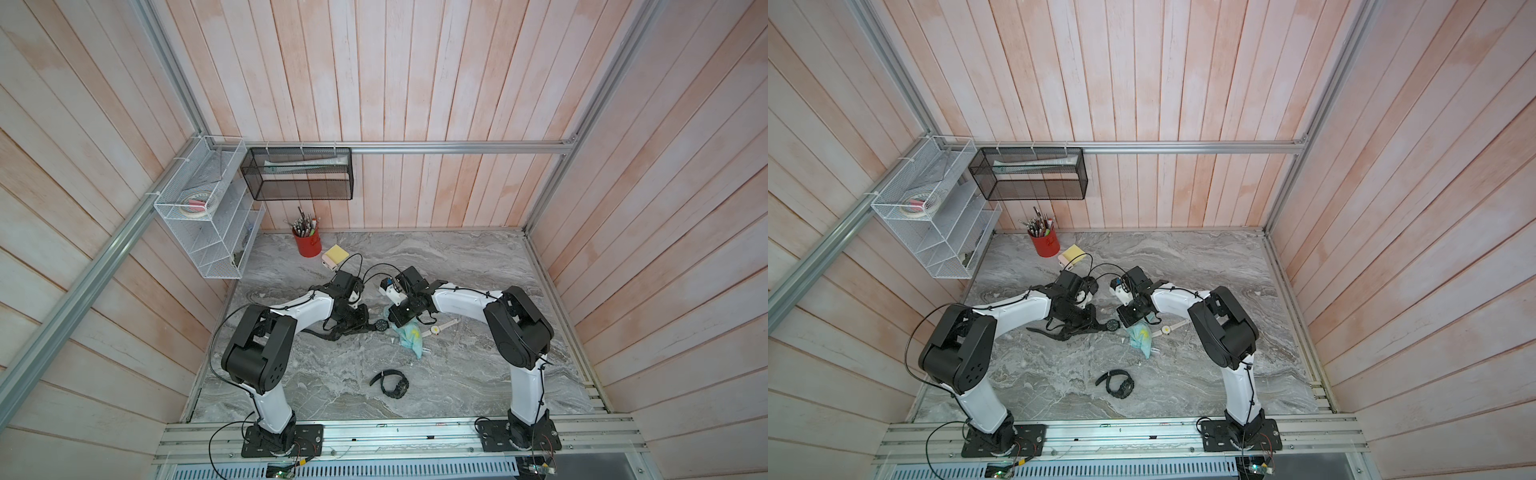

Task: Wipe the watch dial
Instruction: Wipe the dirt from the watch dial.

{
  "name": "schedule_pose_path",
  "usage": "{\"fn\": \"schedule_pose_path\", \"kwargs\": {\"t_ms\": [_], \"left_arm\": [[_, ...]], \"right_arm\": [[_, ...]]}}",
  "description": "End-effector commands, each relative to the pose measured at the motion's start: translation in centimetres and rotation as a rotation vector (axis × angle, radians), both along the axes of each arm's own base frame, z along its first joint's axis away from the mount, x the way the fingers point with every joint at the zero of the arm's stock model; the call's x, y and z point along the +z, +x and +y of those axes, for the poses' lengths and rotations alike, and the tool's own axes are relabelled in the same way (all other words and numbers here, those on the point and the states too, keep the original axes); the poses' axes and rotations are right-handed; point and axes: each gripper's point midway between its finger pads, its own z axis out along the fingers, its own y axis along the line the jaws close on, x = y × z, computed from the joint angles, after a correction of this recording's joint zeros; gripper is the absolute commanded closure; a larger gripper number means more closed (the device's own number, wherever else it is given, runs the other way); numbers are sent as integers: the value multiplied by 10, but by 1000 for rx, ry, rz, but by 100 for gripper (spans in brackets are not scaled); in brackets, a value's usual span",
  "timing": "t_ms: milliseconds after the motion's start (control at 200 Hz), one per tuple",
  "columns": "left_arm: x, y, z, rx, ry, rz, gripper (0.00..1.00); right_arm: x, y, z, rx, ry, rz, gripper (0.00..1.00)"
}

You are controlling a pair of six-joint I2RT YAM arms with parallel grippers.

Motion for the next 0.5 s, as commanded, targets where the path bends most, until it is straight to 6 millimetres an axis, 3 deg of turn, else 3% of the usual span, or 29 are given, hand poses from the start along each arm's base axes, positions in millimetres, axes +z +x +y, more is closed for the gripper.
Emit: {"fn": "schedule_pose_path", "kwargs": {"t_ms": [0,205,315,385,495], "left_arm": [[9,4,2,-7,10,-39,88],[4,6,6,-11,39,-53,88],[4,6,4,-13,35,-52,88],[5,8,3,-11,29,-57,88],[7,10,2,-10,24,-60,88]], "right_arm": [[-16,-12,-27,-41,-100,27,100],[35,-3,-18,-24,-1,-97,100],[55,-17,0,81,52,-139,100],[54,-30,13,144,54,-133,100],[35,-41,26,203,30,-83,100]]}}
